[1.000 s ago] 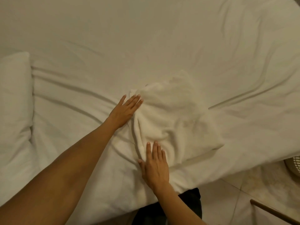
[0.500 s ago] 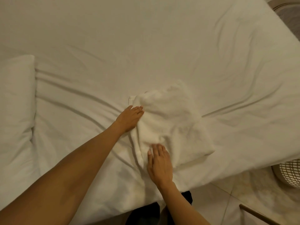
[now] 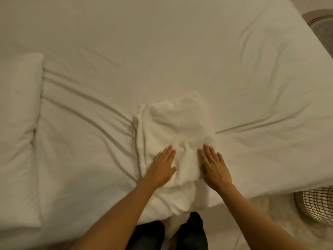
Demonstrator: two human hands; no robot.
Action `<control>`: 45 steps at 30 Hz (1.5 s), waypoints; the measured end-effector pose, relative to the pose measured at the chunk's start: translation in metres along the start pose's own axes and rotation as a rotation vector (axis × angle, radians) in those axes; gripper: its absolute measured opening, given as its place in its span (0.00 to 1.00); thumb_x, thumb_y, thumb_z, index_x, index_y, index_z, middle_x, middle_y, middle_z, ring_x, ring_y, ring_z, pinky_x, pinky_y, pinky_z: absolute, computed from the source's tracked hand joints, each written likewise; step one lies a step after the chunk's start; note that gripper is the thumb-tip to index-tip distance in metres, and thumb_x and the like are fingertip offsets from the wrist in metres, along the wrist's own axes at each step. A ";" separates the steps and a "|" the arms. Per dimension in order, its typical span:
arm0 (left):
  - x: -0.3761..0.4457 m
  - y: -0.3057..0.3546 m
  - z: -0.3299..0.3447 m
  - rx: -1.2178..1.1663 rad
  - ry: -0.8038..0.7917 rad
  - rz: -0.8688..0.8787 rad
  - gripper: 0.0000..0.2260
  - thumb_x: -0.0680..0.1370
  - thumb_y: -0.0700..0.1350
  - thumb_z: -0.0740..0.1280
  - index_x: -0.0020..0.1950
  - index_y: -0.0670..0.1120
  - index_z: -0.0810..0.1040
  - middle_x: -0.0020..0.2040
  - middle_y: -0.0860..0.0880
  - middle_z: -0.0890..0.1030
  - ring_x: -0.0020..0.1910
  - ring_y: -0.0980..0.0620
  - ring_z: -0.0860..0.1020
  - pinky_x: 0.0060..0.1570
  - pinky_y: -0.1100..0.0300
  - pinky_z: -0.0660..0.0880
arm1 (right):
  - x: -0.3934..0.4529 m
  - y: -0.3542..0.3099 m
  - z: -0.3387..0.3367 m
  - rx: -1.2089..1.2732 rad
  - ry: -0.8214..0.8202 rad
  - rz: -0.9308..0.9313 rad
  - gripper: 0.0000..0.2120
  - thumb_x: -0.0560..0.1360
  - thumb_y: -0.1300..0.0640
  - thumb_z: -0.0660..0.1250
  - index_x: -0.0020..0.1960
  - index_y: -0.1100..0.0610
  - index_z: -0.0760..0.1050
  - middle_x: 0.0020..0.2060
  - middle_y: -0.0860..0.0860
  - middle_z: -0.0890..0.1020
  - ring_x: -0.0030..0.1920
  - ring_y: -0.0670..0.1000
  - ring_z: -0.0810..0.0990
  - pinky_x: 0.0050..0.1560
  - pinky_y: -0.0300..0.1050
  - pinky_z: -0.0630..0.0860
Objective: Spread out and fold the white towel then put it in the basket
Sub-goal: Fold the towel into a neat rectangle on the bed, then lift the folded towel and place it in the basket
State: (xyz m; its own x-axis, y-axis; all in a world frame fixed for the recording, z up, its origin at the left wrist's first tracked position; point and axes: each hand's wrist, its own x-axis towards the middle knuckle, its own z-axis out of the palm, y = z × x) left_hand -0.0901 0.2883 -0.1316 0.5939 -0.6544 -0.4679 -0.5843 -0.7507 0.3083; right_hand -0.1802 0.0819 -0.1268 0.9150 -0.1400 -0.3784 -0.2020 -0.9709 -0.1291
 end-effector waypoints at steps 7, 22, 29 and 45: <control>-0.022 0.008 0.043 -0.006 0.027 -0.151 0.34 0.80 0.62 0.38 0.73 0.43 0.66 0.74 0.44 0.67 0.71 0.48 0.69 0.64 0.47 0.71 | -0.004 0.036 0.017 -0.097 -0.074 -0.222 0.36 0.73 0.35 0.26 0.76 0.53 0.39 0.76 0.53 0.41 0.76 0.53 0.41 0.73 0.49 0.40; -0.039 -0.006 0.082 0.170 0.247 -0.175 0.50 0.60 0.61 0.76 0.73 0.40 0.60 0.72 0.42 0.70 0.69 0.45 0.72 0.64 0.48 0.71 | 0.015 0.068 0.040 -0.239 0.002 -0.402 0.43 0.70 0.58 0.72 0.77 0.60 0.51 0.76 0.60 0.56 0.75 0.58 0.57 0.72 0.52 0.54; -0.032 -0.004 0.079 0.271 0.372 -0.203 0.31 0.63 0.37 0.77 0.66 0.38 0.75 0.65 0.40 0.77 0.63 0.44 0.78 0.56 0.48 0.78 | 0.025 0.061 0.043 -0.253 0.078 -0.377 0.40 0.68 0.58 0.74 0.75 0.62 0.58 0.73 0.61 0.64 0.72 0.60 0.64 0.70 0.54 0.61; -0.050 0.007 -0.035 -0.134 0.174 -0.285 0.24 0.78 0.45 0.63 0.74 0.46 0.65 0.72 0.47 0.70 0.69 0.47 0.70 0.64 0.54 0.68 | 0.031 0.040 -0.069 -0.010 0.019 -0.301 0.19 0.70 0.57 0.67 0.60 0.57 0.73 0.52 0.55 0.82 0.50 0.61 0.80 0.47 0.49 0.72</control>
State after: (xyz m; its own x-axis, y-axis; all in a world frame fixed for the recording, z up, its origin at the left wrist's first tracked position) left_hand -0.1043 0.3124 -0.0768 0.8146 -0.4138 -0.4064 -0.3107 -0.9030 0.2968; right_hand -0.1360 0.0251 -0.0805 0.9397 0.1511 -0.3067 0.0831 -0.9711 -0.2239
